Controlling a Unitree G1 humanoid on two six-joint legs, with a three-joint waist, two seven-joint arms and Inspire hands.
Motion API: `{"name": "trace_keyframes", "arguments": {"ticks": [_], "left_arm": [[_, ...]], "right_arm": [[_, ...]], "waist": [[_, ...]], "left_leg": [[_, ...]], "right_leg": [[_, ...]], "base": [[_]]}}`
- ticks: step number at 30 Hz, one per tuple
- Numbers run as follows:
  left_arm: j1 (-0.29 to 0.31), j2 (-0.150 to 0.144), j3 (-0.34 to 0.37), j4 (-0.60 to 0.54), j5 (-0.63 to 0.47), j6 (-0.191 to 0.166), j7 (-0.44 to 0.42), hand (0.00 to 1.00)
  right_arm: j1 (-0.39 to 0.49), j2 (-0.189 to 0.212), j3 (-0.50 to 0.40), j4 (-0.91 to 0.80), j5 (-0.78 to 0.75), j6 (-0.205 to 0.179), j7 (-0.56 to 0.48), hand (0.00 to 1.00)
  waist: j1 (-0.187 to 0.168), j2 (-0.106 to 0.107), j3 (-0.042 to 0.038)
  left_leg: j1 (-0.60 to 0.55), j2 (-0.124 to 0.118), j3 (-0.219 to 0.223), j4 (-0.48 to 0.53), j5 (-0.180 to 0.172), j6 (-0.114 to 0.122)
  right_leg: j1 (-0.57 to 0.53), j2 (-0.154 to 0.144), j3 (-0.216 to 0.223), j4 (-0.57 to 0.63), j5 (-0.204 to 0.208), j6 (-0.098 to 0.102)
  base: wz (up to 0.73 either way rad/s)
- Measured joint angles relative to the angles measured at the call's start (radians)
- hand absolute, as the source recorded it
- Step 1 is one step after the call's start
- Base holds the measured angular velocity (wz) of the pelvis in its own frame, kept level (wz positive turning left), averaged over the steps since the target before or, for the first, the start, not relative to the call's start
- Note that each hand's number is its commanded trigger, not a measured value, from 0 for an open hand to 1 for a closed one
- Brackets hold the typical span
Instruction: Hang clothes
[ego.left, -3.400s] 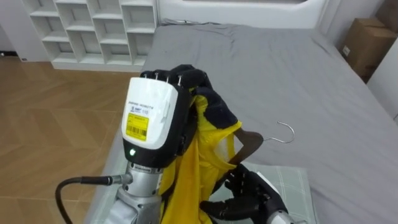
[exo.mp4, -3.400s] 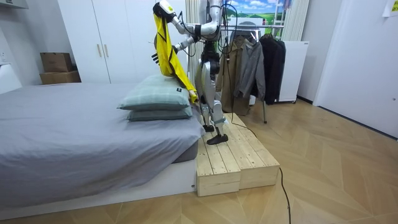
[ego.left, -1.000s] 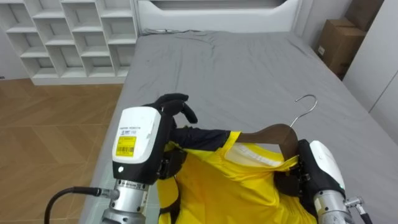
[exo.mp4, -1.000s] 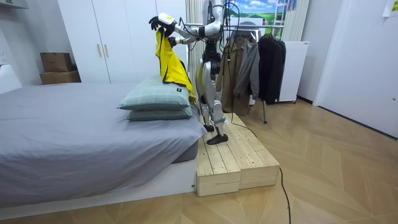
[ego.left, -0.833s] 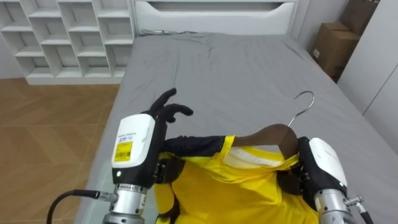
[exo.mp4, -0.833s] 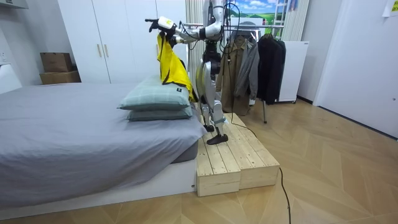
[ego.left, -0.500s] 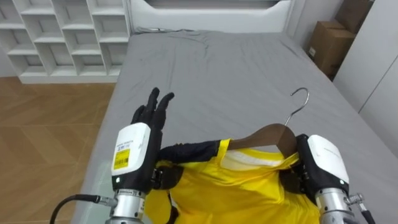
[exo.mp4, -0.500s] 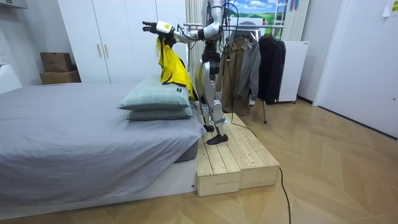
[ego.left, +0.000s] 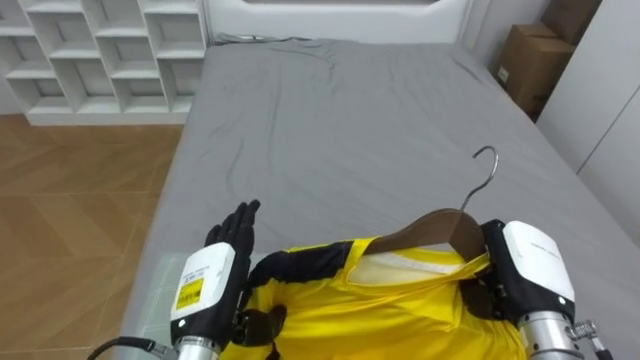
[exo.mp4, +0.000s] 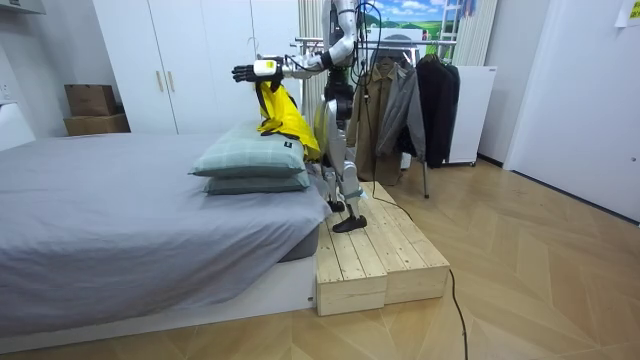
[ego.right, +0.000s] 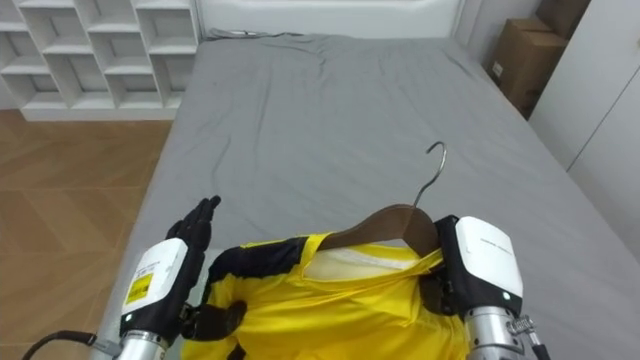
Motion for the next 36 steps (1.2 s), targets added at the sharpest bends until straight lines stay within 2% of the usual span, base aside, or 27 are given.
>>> {"name": "trace_keyframes", "arguments": {"ticks": [4, 20, 30, 36], "left_arm": [[0.001, 0.000, 0.000, 0.010, 0.000, 0.000, -0.015, 0.00], [0.006, -0.012, 0.000, 0.010, 0.001, 0.002, -0.105, 0.00], [0.006, -0.012, 0.000, 0.010, -0.022, 0.000, -0.102, 0.00], [0.010, -0.014, 0.013, -0.005, -0.155, -0.003, -0.100, 0.00]], "right_arm": [[0.001, 0.000, 0.000, 0.000, 0.001, -0.012, 0.000, 1.00], [0.001, 0.000, -0.002, 0.000, 0.010, -0.011, -0.007, 1.00], [0.001, 0.000, -0.002, 0.000, 0.029, -0.011, -0.029, 1.00], [0.001, 0.000, 0.000, 0.014, 0.066, -0.018, -0.066, 1.00]], "waist": [[-0.003, 0.000, 0.0003], [-0.001, -0.003, 0.0014], [0.013, -0.003, 0.0011], [0.033, -0.002, 0.0010]], "left_leg": [[0.000, 0.000, 0.003, 0.000, 0.000, 0.000], [-0.006, -0.004, 0.005, 0.000, 0.000, 0.000], [-0.007, -0.003, 0.006, 0.001, 0.000, 0.000], [-0.003, 0.005, 0.010, 0.003, 0.000, 0.000]], "right_leg": [[-0.001, 0.000, 0.002, 0.001, 0.000, 0.000], [-0.006, -0.005, 0.003, 0.000, -0.004, 0.006], [-0.007, -0.006, -0.010, 0.002, -0.004, 0.006], [-0.007, -0.006, -0.004, 0.008, -0.004, 0.006]], "base": [[-0.01], [0.00], [0.00], [0.00]]}}
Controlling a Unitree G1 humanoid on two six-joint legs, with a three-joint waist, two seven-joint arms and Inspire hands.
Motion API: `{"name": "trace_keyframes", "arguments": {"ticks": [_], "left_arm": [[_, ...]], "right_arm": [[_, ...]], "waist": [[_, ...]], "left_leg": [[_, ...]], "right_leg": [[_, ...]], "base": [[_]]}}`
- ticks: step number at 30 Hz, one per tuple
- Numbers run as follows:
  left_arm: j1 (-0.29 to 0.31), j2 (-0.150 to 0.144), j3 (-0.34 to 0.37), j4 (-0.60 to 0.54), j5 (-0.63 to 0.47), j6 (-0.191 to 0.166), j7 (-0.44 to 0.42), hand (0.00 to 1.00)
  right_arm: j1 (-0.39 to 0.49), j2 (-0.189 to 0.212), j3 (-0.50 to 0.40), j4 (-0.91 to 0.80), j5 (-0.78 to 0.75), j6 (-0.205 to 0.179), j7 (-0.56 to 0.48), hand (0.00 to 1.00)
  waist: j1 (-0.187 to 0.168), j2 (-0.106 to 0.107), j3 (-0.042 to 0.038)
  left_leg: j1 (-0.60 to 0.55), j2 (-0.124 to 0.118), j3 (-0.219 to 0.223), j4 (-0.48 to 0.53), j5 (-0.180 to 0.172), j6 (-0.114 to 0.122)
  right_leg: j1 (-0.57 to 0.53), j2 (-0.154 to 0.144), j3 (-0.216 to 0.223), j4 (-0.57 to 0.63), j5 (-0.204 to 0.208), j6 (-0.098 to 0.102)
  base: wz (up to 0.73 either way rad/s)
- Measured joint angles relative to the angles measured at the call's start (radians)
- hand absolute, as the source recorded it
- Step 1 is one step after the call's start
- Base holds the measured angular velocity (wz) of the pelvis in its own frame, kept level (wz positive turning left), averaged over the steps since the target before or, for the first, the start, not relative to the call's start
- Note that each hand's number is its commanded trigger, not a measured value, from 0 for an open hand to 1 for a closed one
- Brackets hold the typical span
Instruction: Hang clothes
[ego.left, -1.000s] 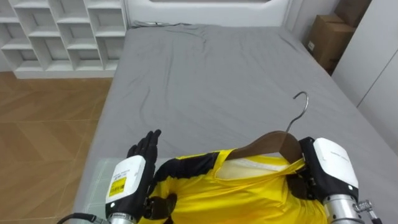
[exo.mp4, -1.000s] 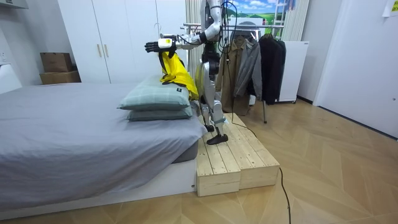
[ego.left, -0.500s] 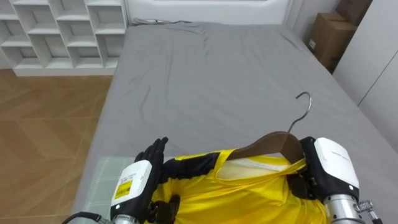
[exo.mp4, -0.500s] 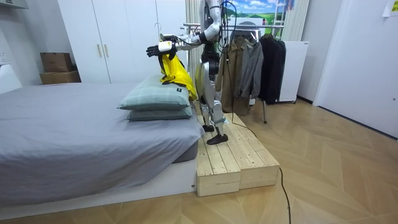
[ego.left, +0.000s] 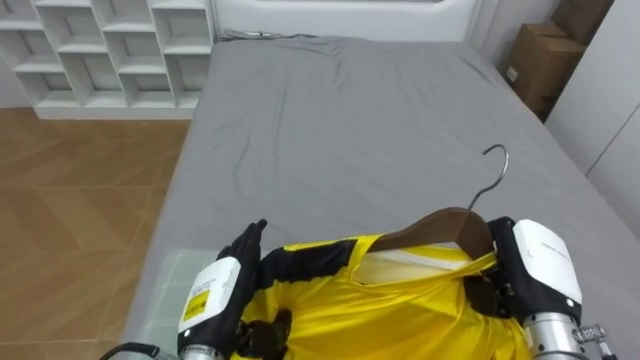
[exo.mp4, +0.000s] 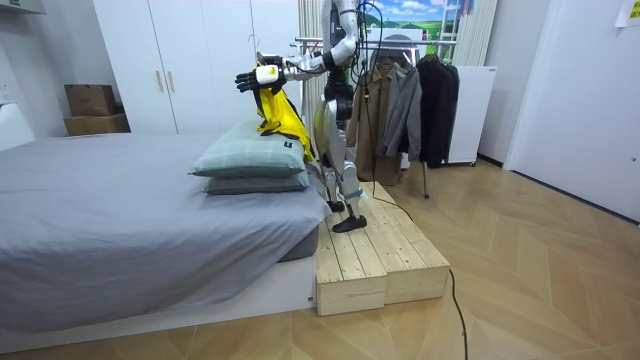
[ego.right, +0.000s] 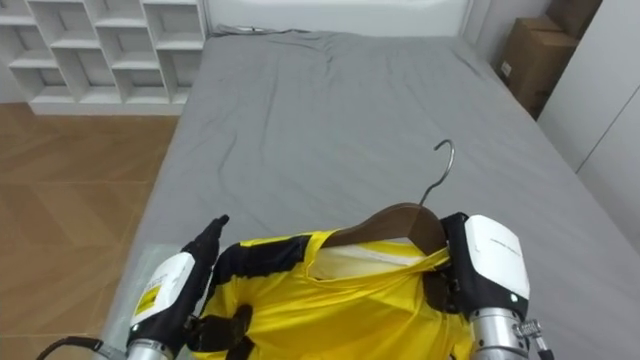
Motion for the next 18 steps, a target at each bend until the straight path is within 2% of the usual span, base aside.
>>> {"name": "trace_keyframes", "arguments": {"ticks": [2, 5, 8, 18], "left_arm": [[0.007, -0.003, 0.026, -0.040, -0.025, 0.000, -0.019, 0.00], [0.010, -0.003, 0.069, -0.159, -0.076, -0.005, -0.053, 0.00], [0.012, -0.004, 0.080, -0.225, -0.143, -0.007, -0.074, 0.00], [0.027, -0.006, 0.099, -0.306, -0.218, -0.008, -0.109, 0.00]], "right_arm": [[0.001, 0.000, -0.002, 0.000, -0.001, -0.006, -0.008, 1.00], [0.001, -0.001, -0.011, 0.000, 0.003, -0.012, -0.027, 1.00], [0.001, -0.001, -0.011, 0.000, 0.028, -0.013, -0.048, 1.00], [0.001, -0.001, -0.019, 0.000, 0.029, -0.013, -0.098, 1.00]], "waist": [[0.002, 0.000, 0.0000], [0.015, 0.000, -0.0001], [0.019, 0.002, -0.0007], [0.019, 0.012, -0.0066]], "left_leg": [[-0.002, 0.000, -0.001, 0.001, 0.000, 0.000], [-0.003, 0.000, -0.002, 0.002, 0.000, 0.000], [-0.003, -0.001, -0.004, 0.003, 0.000, 0.000], [-0.009, -0.006, -0.011, 0.004, 0.000, 0.001]], "right_leg": [[-0.002, -0.001, -0.003, 0.002, 0.000, 0.000], [-0.004, -0.004, -0.007, 0.007, -0.001, -0.002], [-0.002, -0.011, -0.013, 0.007, -0.002, -0.002], [-0.004, -0.014, -0.033, 0.008, -0.003, 0.000]], "base": [[0.00], [0.00], [0.04], [0.01]]}}
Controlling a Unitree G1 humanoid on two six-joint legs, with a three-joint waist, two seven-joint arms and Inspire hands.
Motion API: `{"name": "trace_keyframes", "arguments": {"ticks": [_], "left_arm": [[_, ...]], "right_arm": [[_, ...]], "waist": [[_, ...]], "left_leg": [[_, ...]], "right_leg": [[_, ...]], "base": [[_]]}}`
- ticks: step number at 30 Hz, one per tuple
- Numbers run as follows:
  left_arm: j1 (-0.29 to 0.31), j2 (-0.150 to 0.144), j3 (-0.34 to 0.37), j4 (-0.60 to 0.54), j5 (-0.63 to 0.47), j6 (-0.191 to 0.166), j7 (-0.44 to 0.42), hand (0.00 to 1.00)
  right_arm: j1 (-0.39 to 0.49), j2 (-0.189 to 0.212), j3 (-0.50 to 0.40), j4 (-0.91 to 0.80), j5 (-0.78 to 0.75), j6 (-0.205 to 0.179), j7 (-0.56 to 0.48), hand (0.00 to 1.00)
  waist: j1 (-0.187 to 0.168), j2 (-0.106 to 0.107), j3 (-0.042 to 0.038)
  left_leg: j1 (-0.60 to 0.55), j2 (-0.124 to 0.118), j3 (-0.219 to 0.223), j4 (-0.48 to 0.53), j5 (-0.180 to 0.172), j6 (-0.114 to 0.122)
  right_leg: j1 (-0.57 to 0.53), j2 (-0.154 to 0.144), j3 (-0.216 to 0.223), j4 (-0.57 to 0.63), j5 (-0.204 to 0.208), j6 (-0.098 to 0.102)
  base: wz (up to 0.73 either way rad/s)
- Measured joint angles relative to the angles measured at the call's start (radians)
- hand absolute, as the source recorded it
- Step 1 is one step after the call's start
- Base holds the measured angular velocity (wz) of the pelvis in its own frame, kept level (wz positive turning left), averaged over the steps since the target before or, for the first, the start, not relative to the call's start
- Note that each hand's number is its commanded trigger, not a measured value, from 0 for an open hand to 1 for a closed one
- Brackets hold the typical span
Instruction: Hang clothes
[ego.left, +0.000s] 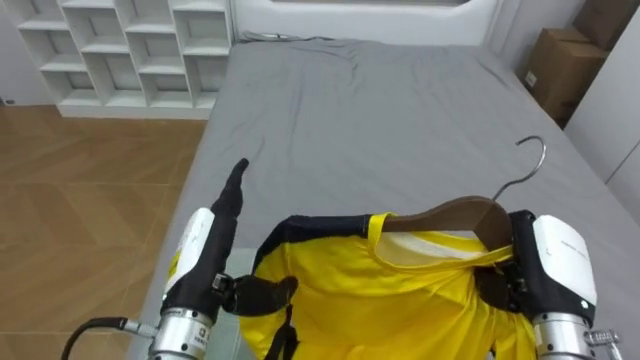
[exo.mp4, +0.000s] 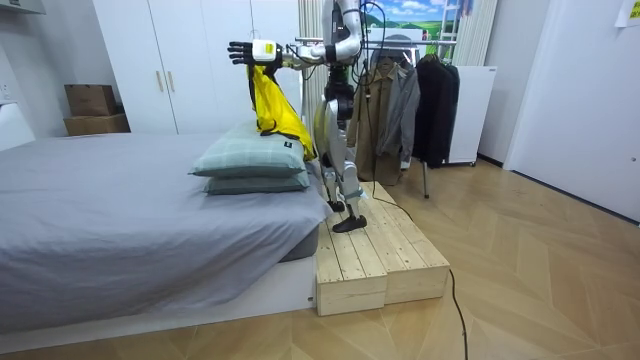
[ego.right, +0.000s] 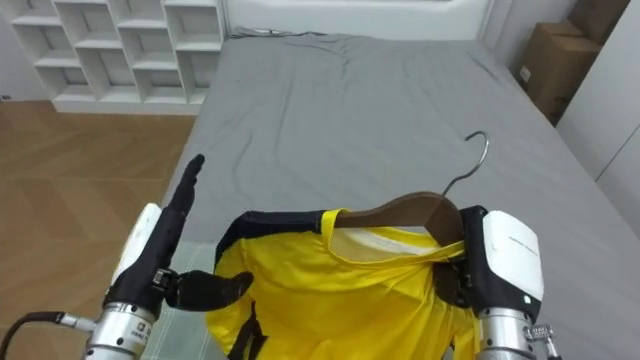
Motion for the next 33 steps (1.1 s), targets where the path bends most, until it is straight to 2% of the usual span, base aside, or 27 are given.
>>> {"name": "trace_keyframes", "arguments": {"ticks": [3, 5, 8, 13, 17, 23, 29, 33], "left_arm": [[0.001, 0.000, 0.015, -0.002, -0.038, -0.001, -0.004, 0.00], [0.007, 0.003, 0.022, -0.002, -0.074, -0.002, -0.004, 0.00], [0.017, 0.003, 0.041, -0.002, -0.086, -0.005, -0.005, 0.00], [0.068, 0.003, 0.062, -0.002, -0.162, -0.026, -0.011, 0.00], [0.106, 0.003, 0.063, 0.004, -0.194, -0.028, -0.081, 0.00], [0.129, 0.003, 0.065, 0.007, -0.197, -0.027, -0.175, 0.00], [0.132, 0.002, 0.074, 0.110, -0.210, -0.025, -0.199, 0.00], [0.143, 0.002, 0.099, 0.146, -0.237, -0.025, -0.198, 0.00]], "right_arm": [[0.000, 0.000, -0.021, 0.001, 0.000, -0.004, -0.012, 1.00], [0.000, -0.002, -0.037, 0.026, 0.000, -0.024, -0.039, 1.00], [0.001, -0.002, -0.047, 0.040, -0.006, -0.034, -0.052, 1.00], [0.004, -0.002, -0.056, 0.067, -0.013, -0.038, -0.073, 1.00], [0.005, -0.003, -0.061, 0.067, -0.010, -0.039, -0.072, 1.00], [0.005, -0.003, -0.068, 0.067, -0.016, -0.039, -0.068, 1.00], [0.005, -0.013, -0.068, 0.063, -0.027, -0.039, -0.068, 1.00], [0.005, -0.029, -0.069, 0.057, -0.045, -0.039, -0.069, 1.00]], "waist": [[-0.001, 0.003, 0.0001], [0.002, 0.003, 0.0002], [0.001, 0.005, 0.0015], [0.001, 0.001, 0.0051], [0.001, -0.004, 0.0090], [0.002, -0.005, 0.0096], [0.009, 0.009, 0.0075], [0.013, 0.011, 0.0071]], "left_leg": [[-0.004, -0.001, -0.011, 0.004, 0.000, 0.001], [-0.002, 0.000, -0.011, 0.005, 0.000, 0.001], [-0.002, 0.001, -0.011, 0.006, 0.000, 0.001], [0.000, 0.001, -0.007, 0.008, 0.000, 0.001], [-0.003, -0.002, -0.007, 0.011, 0.000, 0.001], [-0.005, -0.003, -0.012, 0.005, 0.000, 0.001], [-0.003, -0.002, -0.007, 0.005, 0.000, 0.001], [-0.001, -0.002, -0.007, 0.005, 0.000, 0.001]], "right_leg": [[0.000, -0.002, -0.007, 0.001, 0.000, 0.000], [0.004, -0.002, -0.005, 0.002, 0.000, 0.000], [0.005, -0.002, -0.004, 0.002, 0.000, 0.000], [0.005, -0.004, 0.001, 0.006, -0.003, 0.000], [0.000, -0.002, 0.003, 0.017, -0.011, 0.000], [-0.002, -0.002, -0.006, 0.017, -0.014, 0.001], [-0.005, 0.001, 0.005, 0.018, -0.014, 0.001], [-0.009, 0.000, 0.002, 0.019, -0.014, 0.001]], "base": [[0.09], [0.04], [0.00], [0.00], [0.01], [0.03], [-0.03], [0.00]]}}
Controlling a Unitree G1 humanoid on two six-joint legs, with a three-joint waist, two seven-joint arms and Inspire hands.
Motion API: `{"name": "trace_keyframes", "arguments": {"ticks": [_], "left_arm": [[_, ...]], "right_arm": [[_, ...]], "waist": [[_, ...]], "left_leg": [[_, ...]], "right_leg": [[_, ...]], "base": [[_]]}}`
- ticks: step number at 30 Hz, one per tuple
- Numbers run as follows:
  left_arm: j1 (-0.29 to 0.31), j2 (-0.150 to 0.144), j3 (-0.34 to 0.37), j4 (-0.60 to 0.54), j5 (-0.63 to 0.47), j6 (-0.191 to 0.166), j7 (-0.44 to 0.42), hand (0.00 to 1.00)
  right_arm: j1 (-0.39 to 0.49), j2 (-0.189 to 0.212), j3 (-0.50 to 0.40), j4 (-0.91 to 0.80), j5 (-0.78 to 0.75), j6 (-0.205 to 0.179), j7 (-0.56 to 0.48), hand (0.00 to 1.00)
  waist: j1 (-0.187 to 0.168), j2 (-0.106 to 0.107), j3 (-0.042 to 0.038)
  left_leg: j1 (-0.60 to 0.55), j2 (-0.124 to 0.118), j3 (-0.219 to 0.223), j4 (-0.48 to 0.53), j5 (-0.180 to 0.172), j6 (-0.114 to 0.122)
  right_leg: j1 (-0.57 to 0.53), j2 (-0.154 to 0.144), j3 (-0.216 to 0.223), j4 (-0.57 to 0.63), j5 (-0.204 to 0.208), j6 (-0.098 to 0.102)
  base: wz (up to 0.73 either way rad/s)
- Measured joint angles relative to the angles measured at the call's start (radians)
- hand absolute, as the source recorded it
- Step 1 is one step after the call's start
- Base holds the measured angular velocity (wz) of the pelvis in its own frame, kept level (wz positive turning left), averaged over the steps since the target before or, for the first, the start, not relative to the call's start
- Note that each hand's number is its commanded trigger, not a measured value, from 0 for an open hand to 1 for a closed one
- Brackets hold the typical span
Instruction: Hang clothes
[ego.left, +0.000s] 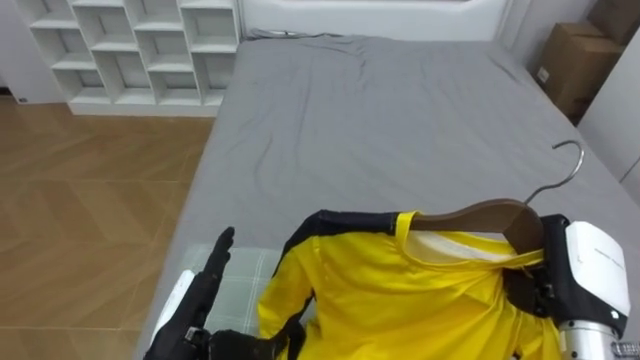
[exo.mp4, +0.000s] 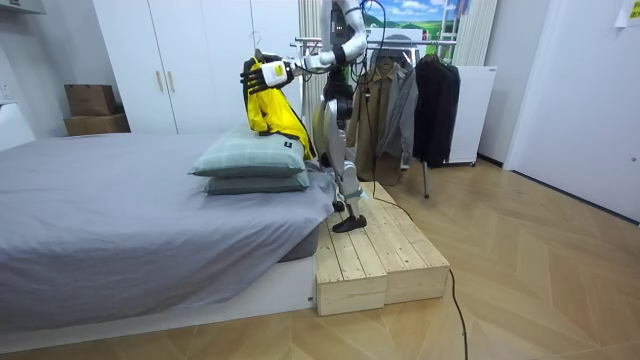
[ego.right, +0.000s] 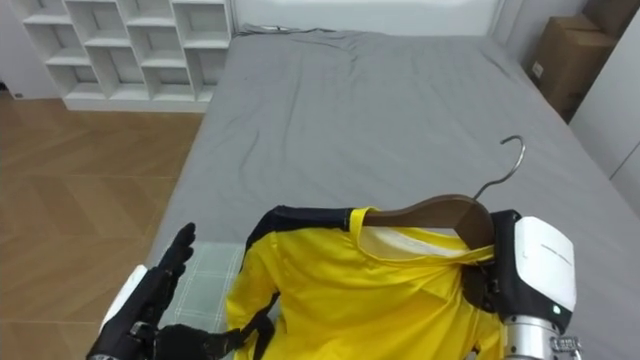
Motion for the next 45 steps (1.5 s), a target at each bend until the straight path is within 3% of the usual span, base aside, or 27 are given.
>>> {"name": "trace_keyframes", "arguments": {"ticks": [9, 19, 22, 25, 27, 29, 30, 31, 32, 36, 37, 40, 42, 43, 44, 45], "left_arm": [[0.019, -0.002, 0.049, 0.130, 0.002, 0.000, 0.003, 0.00], [0.049, -0.014, 0.060, 0.244, 0.014, 0.000, 0.003, 0.00], [0.050, -0.030, 0.078, 0.273, 0.018, -0.002, 0.003, 0.00], [0.067, -0.030, 0.094, 0.330, 0.023, -0.002, 0.003, 0.00], [0.073, -0.030, 0.105, 0.366, 0.025, -0.002, 0.003, 0.00], [0.073, -0.042, 0.131, 0.391, 0.032, -0.002, 0.004, 0.00], [0.070, -0.044, 0.133, 0.402, 0.031, -0.002, 0.005, 0.00], [0.063, -0.043, 0.133, 0.431, 0.024, -0.002, 0.006, 0.00], [0.055, -0.042, 0.133, 0.458, 0.023, -0.001, 0.006, 0.00], [0.051, -0.037, 0.153, 0.492, 0.040, 0.001, 0.009, 0.00], [0.051, -0.032, 0.155, 0.500, 0.056, 0.001, 0.012, 0.00], [0.053, -0.028, 0.157, 0.521, 0.083, 0.002, 0.033, 0.00], [0.061, -0.021, 0.159, 0.526, 0.083, 0.002, 0.054, 0.00], [0.072, -0.021, 0.158, 0.540, 0.083, 0.002, 0.072, 0.00], [0.080, -0.022, 0.158, 0.559, 0.082, 0.004, 0.090, 0.00], [0.083, -0.024, 0.158, 0.569, 0.082, 0.008, 0.099, 0.00]], "right_arm": [[0.007, -0.013, -0.016, -0.058, -0.057, 0.000, 0.000, 1.00], [0.025, -0.018, -0.101, -0.109, -0.109, -0.014, -0.009, 1.00], [0.049, -0.018, -0.134, -0.138, -0.128, -0.037, -0.018, 1.00], [0.090, -0.018, -0.144, -0.217, -0.141, -0.052, -0.018, 1.00], [0.091, -0.018, -0.145, -0.225, -0.143, -0.065, -0.018, 1.00], [0.090, -0.018, -0.144, -0.225, -0.150, -0.072, -0.016, 1.00], [0.090, -0.018, -0.144, -0.225, -0.151, -0.073, -0.016, 1.00], [0.089, -0.018, -0.140, -0.225, -0.158, -0.072, -0.016, 1.00], [0.089, -0.018, -0.140, -0.225, -0.174, -0.072, -0.016, 1.00], [0.089, -0.018, -0.140, -0.227, -0.199, -0.071, -0.001, 1.00], [0.089, -0.018, -0.140, -0.227, -0.198, -0.072, 0.007, 1.00], [0.089, -0.018, -0.139, -0.252, -0.204, -0.082, 0.031, 1.00], [0.088, -0.017, -0.127, -0.260, -0.195, -0.095, 0.032, 1.00], [0.088, -0.021, -0.108, -0.261, -0.196, -0.108, 0.035, 1.00], [0.085, -0.029, -0.096, -0.263, -0.196, -0.125, 0.037, 1.00], [0.084, -0.033, -0.086, -0.264, -0.195, -0.129, 0.037, 1.00]], "waist": [[0.009, -0.005, -0.0003], [-0.017, -0.034, 0.0009], [-0.018, -0.047, -0.0060], [-0.014, -0.050, -0.0041], [-0.010, -0.050, -0.0029], [0.030, -0.054, -0.0005], [0.037, -0.053, 0.0007], [0.040, -0.052, 0.0043], [0.031, -0.048, 0.0115], [0.004, -0.068, 0.0208], [-0.005, -0.076, 0.0161], [-0.006, -0.078, 0.0143], [-0.005, -0.087, 0.0139], [-0.003, -0.094, 0.0119], [0.011, -0.085, 0.0143], [0.016, -0.082, 0.0141]], "left_leg": [[0.008, -0.001, 0.005, 0.000, 0.000, 0.000], [0.009, -0.001, 0.053, -0.011, -0.001, 0.001], [0.017, 0.002, 0.095, -0.014, -0.004, 0.002], [0.032, 0.018, 0.169, -0.013, -0.015, -0.008], [0.043, 0.032, 0.231, -0.011, -0.029, -0.016], [0.064, 0.041, 0.343, -0.009, -0.046, -0.028], [0.070, 0.041, 0.366, -0.008, -0.051, -0.031], [0.079, 0.040, 0.404, -0.002, -0.061, -0.035], [0.082, 0.045, 0.426, 0.011, -0.079, -0.037], [0.074, 0.052, 0.466, 0.052, -0.110, -0.046], [0.072, 0.054, 0.479, 0.060, -0.112, -0.047], [0.070, 0.075, 0.499, 0.115, -0.129, -0.059], [0.055, 0.104, 0.514, 0.222, -0.144, -0.066], [0.030, 0.140, 0.512, 0.349, -0.142, -0.064], [-0.004, 0.185, 0.485, 0.491, -0.126, -0.058], [-0.025, 0.201, 0.458, 0.558, -0.108, -0.056]], "right_leg": [[0.003, -0.002, 0.008, 0.002, 0.000, 0.001], [-0.030, 0.005, 0.046, 0.036, -0.004, -0.001], [-0.044, 0.018, 0.069, 0.039, 0.000, -0.005], [-0.067, 0.035, 0.083, 0.055, 0.006, -0.015], [-0.081, 0.043, 0.042, 0.056, 0.016, -0.030], [-0.119, 0.031, -0.083, 0.083, 0.030, -0.066], [-0.126, 0.028, -0.117, 0.093, 0.031, -0.079], [-0.131, 0.014, -0.177, 0.113, 0.021, -0.098], [-0.136, 0.008, -0.205, 0.132, 0.012, -0.107], [-0.160, 0.004, -0.207, 0.173, -0.014, -0.116], [-0.166, 0.008, -0.196, 0.176, -0.020, -0.117], [-0.165, 0.026, -0.179, 0.175, -0.028, -0.126], [-0.164, 0.043, -0.152, 0.177, -0.043, -0.134], [-0.156, 0.058, -0.117, 0.179, -0.051, -0.130], [-0.144, 0.071, -0.076, 0.179, -0.053, -0.134], [-0.140, 0.079, -0.055, 0.180, -0.052, -0.138]], "base": [[-0.02], [-0.15], [-0.31], [-0.69], [-1.05], [-1.40], [-1.22], [-0.84], [-0.69], [-0.34], [-0.28], [-0.23], [-0.33], [-0.74], [-0.89], [-1.12]]}}
